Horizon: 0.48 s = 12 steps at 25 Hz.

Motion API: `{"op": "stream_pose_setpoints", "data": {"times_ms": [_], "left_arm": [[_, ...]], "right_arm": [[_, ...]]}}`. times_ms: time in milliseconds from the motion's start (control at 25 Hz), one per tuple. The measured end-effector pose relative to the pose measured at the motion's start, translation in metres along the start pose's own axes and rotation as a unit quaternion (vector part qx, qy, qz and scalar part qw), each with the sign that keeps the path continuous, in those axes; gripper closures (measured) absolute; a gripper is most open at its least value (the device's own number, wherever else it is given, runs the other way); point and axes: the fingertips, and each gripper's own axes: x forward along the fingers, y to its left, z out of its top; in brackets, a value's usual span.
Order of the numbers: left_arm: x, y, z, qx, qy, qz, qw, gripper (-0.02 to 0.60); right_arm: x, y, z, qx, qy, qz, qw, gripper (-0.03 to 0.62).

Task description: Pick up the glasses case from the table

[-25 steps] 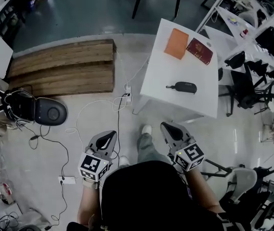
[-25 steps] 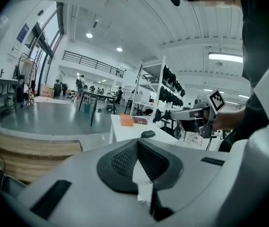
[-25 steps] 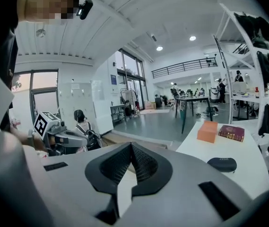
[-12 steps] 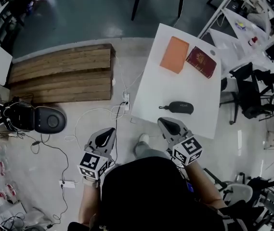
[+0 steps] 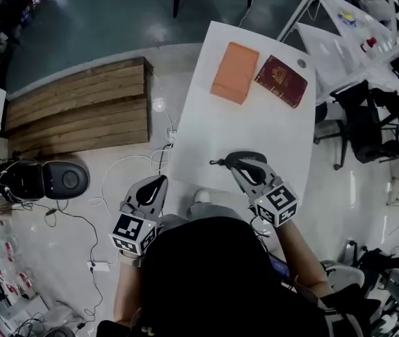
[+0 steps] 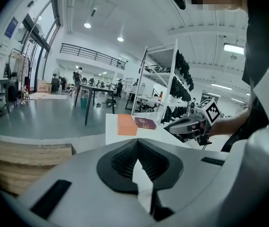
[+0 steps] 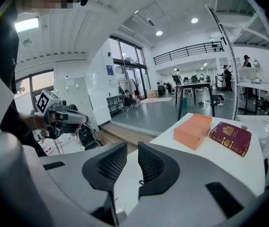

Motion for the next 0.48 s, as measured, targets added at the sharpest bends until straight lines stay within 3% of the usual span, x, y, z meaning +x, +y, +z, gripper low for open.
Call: {"op": "stream_pose_setpoints", "data": {"times_ms": [240,480], "left_arm": [[0.026,-0.012,-0.001,-0.002,0.024,-0.008,0.9997,0.565],[0.031,-0.016,-0.011,-0.011,0.049,-0.001,0.9988,0.565]], "right_arm": [[0.003,-0.034,-0.036,-0.015,0.073,0.010,0.997,0.421],[0.017,-0.052,-0.083,-0.049,0.155,0.035,0.986,0.292]]}}
